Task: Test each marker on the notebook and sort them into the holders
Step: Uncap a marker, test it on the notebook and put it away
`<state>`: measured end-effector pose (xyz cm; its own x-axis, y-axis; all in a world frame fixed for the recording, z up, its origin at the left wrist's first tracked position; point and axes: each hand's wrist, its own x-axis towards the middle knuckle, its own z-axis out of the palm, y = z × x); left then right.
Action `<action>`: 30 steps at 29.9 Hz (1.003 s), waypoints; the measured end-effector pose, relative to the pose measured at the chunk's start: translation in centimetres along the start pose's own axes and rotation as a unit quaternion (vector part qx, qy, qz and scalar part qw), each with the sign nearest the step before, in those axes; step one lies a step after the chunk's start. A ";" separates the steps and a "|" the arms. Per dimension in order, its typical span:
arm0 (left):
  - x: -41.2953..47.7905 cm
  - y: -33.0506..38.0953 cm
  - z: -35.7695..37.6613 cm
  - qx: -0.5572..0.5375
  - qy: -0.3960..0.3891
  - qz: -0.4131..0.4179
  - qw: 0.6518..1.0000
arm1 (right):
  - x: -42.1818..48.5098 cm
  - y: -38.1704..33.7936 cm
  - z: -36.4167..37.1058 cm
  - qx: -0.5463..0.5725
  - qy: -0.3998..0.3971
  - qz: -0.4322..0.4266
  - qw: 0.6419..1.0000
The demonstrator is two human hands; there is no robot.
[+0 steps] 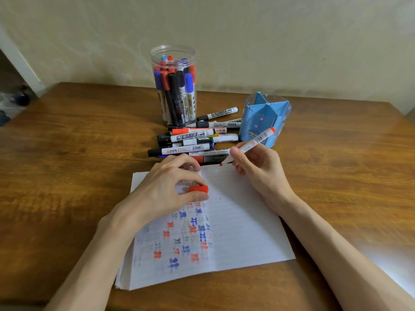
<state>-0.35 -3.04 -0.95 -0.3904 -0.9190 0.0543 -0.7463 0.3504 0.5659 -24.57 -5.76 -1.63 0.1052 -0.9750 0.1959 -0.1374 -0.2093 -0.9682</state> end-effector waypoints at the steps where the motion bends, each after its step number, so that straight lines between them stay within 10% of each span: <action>1: 0.0 0.0 0.1 -0.003 0.000 -0.001 1.000 | 0.1 0.0 0.0 -0.003 -0.008 0.005 1.000; 30: 0.0 -0.4 -0.1 -0.036 0.003 -0.002 0.999 | 1.7 1.3 4.2 -0.194 0.033 -0.062 0.978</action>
<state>0.03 -3.21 -1.06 -0.3842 -0.9216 0.0556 -0.7069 0.3324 0.6243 -20.39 -7.34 -3.23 0.0833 -0.9407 0.3290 -0.4934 -0.3257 -0.8065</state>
